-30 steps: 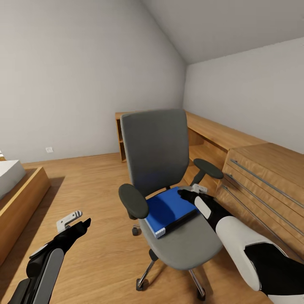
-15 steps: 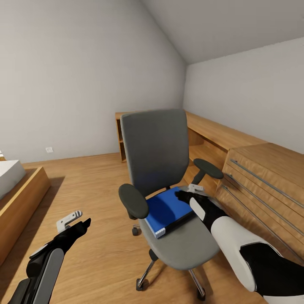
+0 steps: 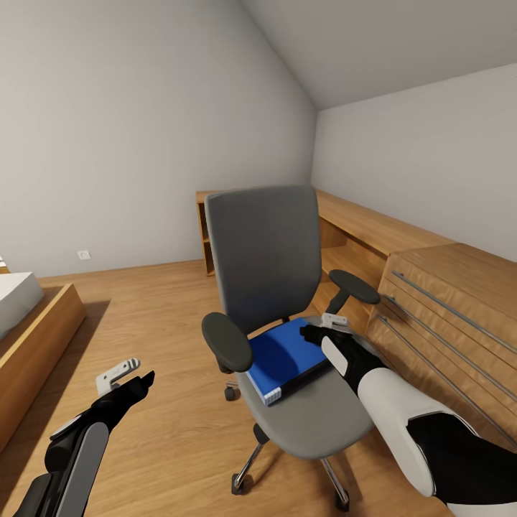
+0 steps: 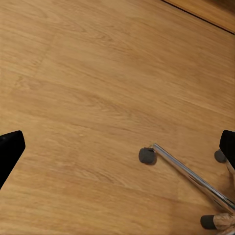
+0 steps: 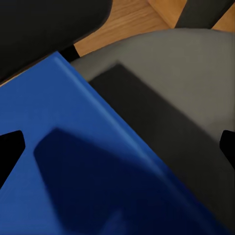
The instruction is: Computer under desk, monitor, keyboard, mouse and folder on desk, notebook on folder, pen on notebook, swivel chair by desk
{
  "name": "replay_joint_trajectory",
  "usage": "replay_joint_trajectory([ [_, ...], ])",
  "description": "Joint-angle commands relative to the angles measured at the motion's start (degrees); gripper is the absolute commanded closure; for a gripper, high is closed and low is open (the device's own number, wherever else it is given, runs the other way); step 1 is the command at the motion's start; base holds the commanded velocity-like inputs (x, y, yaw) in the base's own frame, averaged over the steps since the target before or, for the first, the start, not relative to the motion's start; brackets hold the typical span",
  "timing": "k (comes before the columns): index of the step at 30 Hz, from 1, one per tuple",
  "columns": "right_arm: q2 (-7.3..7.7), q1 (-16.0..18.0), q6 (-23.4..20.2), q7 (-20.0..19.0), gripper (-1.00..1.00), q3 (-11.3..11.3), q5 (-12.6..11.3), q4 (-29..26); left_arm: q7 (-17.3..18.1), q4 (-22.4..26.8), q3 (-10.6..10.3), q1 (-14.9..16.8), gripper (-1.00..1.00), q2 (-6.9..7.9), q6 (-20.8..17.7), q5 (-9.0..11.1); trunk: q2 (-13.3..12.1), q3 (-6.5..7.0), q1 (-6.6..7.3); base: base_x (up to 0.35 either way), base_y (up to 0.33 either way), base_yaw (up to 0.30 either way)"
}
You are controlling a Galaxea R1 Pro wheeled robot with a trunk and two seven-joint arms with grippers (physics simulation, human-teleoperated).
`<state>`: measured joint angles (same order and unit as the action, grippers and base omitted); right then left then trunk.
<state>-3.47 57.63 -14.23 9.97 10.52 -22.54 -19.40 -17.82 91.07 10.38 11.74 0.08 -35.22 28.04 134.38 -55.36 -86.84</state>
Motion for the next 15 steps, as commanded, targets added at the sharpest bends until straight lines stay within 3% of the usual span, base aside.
replay_joint_trajectory([
  [1,0.04,0.0,-0.3,0.5,-1.00,0.5,-0.4,-0.1,-0.5,0.1,0.0,0.0,-1.00,0.01,-0.2,0.6,0.0,-0.06,0.01,0.000,0.000,0.000],
  [11,0.04,0.0,-0.5,1.5,-1.00,0.7,-0.2,-0.1,-0.5,0.4,0.4,0.0,-1.00,0.01,-0.3,0.9,0.0,-0.06,0.01,0.000,0.000,0.000],
  [15,0.04,0.0,-0.5,1.5,-1.00,0.7,-0.2,-0.1,-0.6,0.4,0.5,0.0,-1.00,0.01,-0.2,0.9,1.6,-0.77,-0.87,0.000,0.000,0.000],
])
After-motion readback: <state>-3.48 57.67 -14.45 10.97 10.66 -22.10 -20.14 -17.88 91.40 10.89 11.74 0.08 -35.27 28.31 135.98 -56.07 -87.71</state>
